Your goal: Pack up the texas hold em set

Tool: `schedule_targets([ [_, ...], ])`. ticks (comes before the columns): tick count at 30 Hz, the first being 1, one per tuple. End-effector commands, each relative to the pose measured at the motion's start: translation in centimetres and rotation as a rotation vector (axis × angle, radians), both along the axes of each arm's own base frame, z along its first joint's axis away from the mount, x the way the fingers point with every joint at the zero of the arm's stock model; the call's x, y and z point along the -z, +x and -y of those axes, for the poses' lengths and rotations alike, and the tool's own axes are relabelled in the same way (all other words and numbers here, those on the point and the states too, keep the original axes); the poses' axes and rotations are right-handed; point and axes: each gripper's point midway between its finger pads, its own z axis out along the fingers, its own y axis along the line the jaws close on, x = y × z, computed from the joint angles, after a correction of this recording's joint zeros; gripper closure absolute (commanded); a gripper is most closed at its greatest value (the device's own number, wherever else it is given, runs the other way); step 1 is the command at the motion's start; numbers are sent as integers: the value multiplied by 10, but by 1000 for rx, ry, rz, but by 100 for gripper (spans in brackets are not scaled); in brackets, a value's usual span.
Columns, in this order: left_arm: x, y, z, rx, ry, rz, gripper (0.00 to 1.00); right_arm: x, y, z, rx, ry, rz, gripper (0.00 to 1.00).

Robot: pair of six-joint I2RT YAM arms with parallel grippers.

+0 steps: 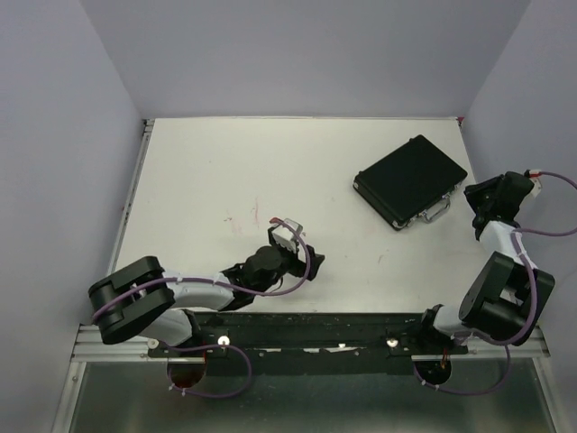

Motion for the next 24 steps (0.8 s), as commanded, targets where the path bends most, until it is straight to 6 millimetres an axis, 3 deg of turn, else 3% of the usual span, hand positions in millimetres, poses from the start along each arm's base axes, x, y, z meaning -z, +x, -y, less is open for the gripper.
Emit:
schedule_targets([
  [1,-15,22,-27,-80,-29,-64,3,-25,-4,-12,-81,-70,-7,62],
  [4,-29,39,-53,-139,-15,-101,3,-41,-4,-24,-124,-106,6,59],
  [9,-80,70,-102,-257,-38,-112,2,-63,-5,-44,-186,-162,11,57],
  [14,-133,92,-157,-359,-61,-124,1,-83,-1,-81,-287,-236,12,55],
  [18,-174,98,-193,-429,-72,-104,2,-96,-2,-106,-365,-273,16,55],
  [24,-219,82,-217,-452,-8,-52,1,-127,-9,-129,-450,-320,79,55],
])
